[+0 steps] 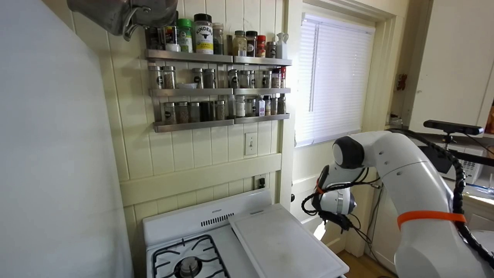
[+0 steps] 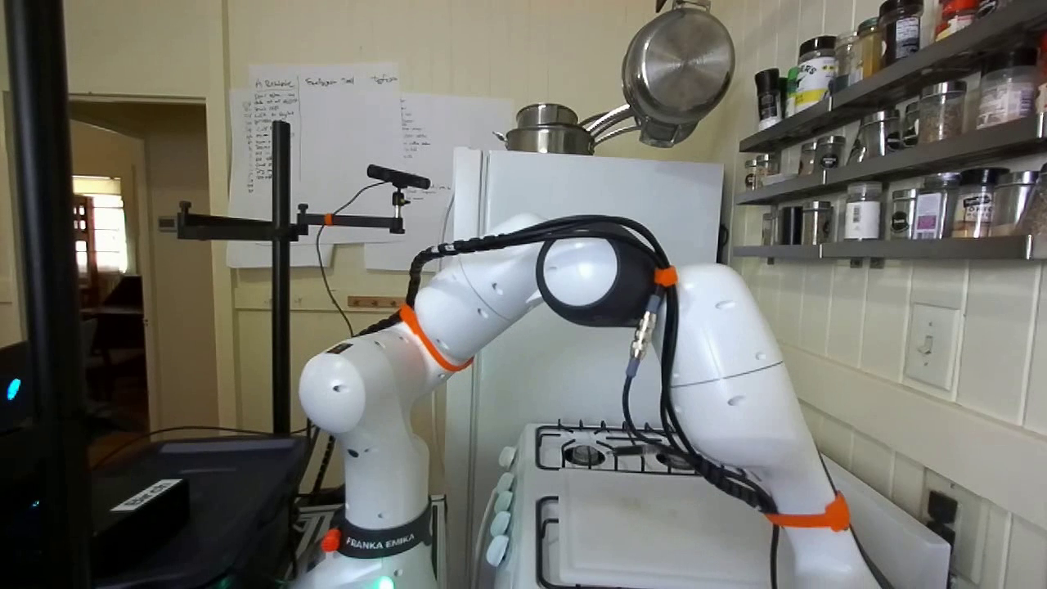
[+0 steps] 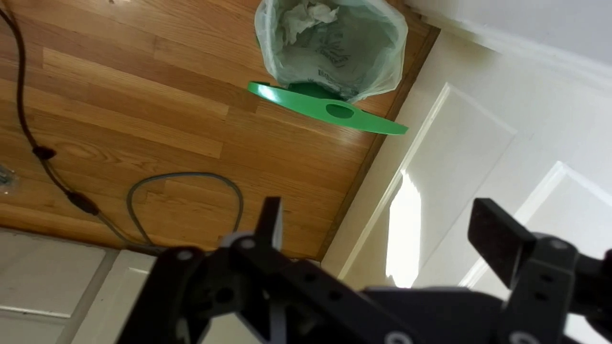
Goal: Pick up the napkin and throw it on the floor
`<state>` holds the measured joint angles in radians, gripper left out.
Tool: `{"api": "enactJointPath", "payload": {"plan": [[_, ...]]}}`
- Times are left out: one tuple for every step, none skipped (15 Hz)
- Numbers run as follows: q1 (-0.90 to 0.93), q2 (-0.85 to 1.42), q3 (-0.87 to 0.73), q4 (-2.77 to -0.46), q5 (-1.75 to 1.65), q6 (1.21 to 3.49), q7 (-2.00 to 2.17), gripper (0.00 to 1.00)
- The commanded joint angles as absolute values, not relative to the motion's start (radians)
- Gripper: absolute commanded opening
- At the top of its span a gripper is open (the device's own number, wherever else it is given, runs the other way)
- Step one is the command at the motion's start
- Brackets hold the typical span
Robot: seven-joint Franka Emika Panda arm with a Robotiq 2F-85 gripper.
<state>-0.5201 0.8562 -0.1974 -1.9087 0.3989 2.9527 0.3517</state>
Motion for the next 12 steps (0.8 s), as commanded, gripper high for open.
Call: {"api": "enactJointPath", "payload": {"plan": [[-0.493,0.739,-0.216,-2.021,0.383,2.917,0.286,1.00],[-0.494,0.713,-0.212,-2.039,0.380,2.914,0.266,1.00],[-0.495,0.686,-0.208,-2.062,0.377,2.919,0.244,1.00],[-0.499,0.660,-0.201,-2.083,0.374,2.924,0.218,1.00],[-0.502,0.632,-0.198,-2.100,0.369,2.916,0.194,1.00],[-0.504,0.606,-0.195,-2.120,0.364,2.913,0.171,1.00],[-0.511,0.577,-0.187,-2.137,0.357,2.901,0.140,1.00],[-0.509,0.555,-0.189,-2.152,0.349,2.888,0.120,1.00],[-0.511,0.532,-0.186,-2.164,0.344,2.873,0.097,1.00],[-0.509,0.507,-0.187,-2.179,0.334,2.848,0.075,1.00],[-0.506,0.485,-0.190,-2.189,0.324,2.815,0.056,1.00],[-0.499,0.468,-0.195,-2.199,0.316,2.793,0.041,1.00]]}}
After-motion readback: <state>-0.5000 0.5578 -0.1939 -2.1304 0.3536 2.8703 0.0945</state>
